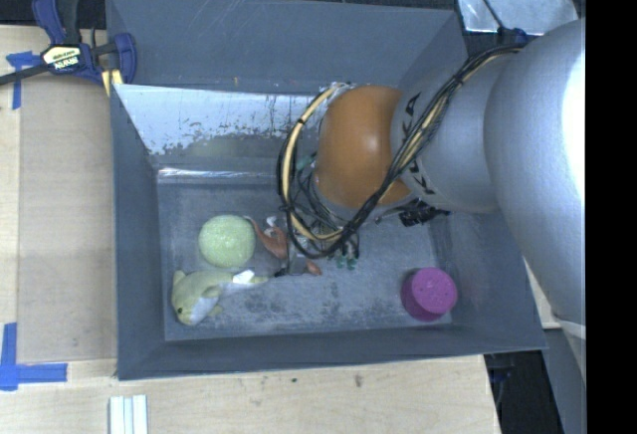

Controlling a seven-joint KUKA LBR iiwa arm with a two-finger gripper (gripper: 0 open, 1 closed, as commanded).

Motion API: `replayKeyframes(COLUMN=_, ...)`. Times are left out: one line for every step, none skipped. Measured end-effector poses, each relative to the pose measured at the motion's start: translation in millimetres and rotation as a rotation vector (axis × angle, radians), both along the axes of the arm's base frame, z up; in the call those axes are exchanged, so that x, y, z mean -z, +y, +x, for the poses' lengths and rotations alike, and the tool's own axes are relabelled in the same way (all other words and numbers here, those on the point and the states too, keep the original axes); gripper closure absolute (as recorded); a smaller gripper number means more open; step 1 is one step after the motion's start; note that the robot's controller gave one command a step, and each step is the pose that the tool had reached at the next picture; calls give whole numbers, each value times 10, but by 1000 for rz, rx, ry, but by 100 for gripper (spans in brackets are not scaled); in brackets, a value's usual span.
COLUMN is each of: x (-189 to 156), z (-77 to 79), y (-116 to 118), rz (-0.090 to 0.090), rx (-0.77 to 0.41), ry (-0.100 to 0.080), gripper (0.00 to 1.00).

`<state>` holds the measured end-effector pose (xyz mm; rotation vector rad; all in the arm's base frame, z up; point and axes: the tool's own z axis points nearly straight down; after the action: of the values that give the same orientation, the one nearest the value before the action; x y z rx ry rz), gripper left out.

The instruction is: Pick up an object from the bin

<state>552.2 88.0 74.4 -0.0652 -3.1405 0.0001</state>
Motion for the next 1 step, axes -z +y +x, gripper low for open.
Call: replayKeyframes(x=-197, z=-18, y=-5, rz=-1, rx=0, ry=7, gripper=100)
